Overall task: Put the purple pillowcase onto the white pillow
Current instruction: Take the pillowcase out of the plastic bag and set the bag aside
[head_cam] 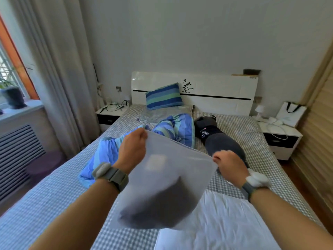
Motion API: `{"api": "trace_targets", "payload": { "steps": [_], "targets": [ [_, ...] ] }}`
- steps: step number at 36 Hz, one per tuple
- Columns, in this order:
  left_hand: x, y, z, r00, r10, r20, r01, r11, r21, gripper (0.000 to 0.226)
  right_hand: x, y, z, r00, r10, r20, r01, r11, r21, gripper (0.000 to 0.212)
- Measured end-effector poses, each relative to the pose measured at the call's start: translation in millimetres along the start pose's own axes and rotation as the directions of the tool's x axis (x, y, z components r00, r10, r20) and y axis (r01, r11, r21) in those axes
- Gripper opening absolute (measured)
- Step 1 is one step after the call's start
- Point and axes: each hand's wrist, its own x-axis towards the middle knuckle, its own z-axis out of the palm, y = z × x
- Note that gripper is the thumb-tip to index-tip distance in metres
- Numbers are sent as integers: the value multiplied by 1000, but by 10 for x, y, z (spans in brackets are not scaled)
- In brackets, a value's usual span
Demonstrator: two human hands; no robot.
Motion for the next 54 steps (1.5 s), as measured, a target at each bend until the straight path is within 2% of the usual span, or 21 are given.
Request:
{"api": "trace_targets", "payload": {
  "steps": [3, 7, 9, 11, 12, 14, 15, 18, 20, 22, 24, 25, 27, 31, 35, 39, 43, 47, 49, 52, 54],
  "targets": [
    [-3, -85, 74, 999, 47, 22, -47, 999, 23, 20, -226, 342, 99, 988, 123, 97, -113, 988, -106, 18],
    [-69, 16, 297, 986, 143, 89, -143, 990, -9, 22, -273, 74, -70, 927, 296, 231, -257, 949, -183, 22],
    [-51, 119, 345, 978, 166, 125, -158, 985, -68, 23, -195, -114, -148, 928, 232, 292, -238, 971, -14, 45],
    [-5, 201, 361, 965, 209, 161, -197, 977, -85, 23, -111, -348, -258, 942, 81, 325, -153, 967, 204, 59],
    [31, 209, 352, 962, 218, 162, -207, 975, -81, 24, -71, -464, -295, 943, 8, 333, -109, 951, 288, 50],
    [111, 216, 336, 966, 222, 132, -215, 975, -62, 25, -35, -652, -387, 956, -55, 287, -52, 935, 352, 17],
    [141, 214, 314, 971, 217, 104, -212, 976, -55, 23, -17, -722, -406, 968, -53, 246, -42, 929, 367, 20],
    [146, 195, 256, 997, 77, -5, -77, 988, -136, 14, 20, -881, -456, 976, -19, 216, -78, 898, 433, 23],
    [77, 144, 290, 990, -137, -37, 125, 965, -230, 18, 47, -1011, -458, 971, -38, 237, -60, 917, 395, 24],
    [-67, 127, 368, 918, -367, 150, 396, 836, -379, 39, 66, -1126, -415, 965, -57, 258, -29, 947, 320, 27],
    [-265, 163, 432, 743, -460, 486, 660, 623, -420, 54, 78, -1213, -336, 955, -85, 285, 0, 959, 285, 27],
    [-363, 167, 472, 665, -456, 591, 732, 555, -396, 58, 82, -1242, -290, 947, -106, 302, 17, 959, 284, 27],
    [-490, 158, 584, 619, -451, 643, 765, 531, -364, 52, 64, -1252, -245, 936, -121, 329, 29, 962, 271, 26],
    [-526, 25, 742, 631, -452, 631, 747, 573, -337, 16, -17, -1179, -220, 900, -104, 423, -41, 947, 320, 30],
    [-520, 45, 781, 649, -405, 644, 711, 624, -324, 18, -143, -1020, -286, 857, 6, 515, -283, 842, 460, 37],
    [-510, 101, 808, 645, -316, 696, 704, 599, -381, 25, -179, -799, -293, 910, 176, 376, -326, 864, 384, 35],
    [-450, 40, 831, 649, -421, 634, 741, 540, -400, 24, -234, -614, -225, 875, 308, 372, -473, 705, 528, 35],
    [-388, -165, 766, 772, -493, 402, 634, 552, -541, 18, -202, -562, -198, 868, 338, 363, -496, 627, 601, 37],
    [-465, -320, 740, 790, -501, 353, 606, 555, -569, 16, -102, -541, -82, 854, 347, 388, -520, 546, 657, 29],
    [-675, -633, 843, 756, -525, 391, 653, 650, -388, 18, -76, -882, -347, 841, 364, 400, -527, 386, 757, 23],
    [-837, -689, 911, 651, -525, 549, 715, 668, -209, 15, 26, -1044, -477, 815, 382, 436, -537, 216, 815, 22]
  ]
}}
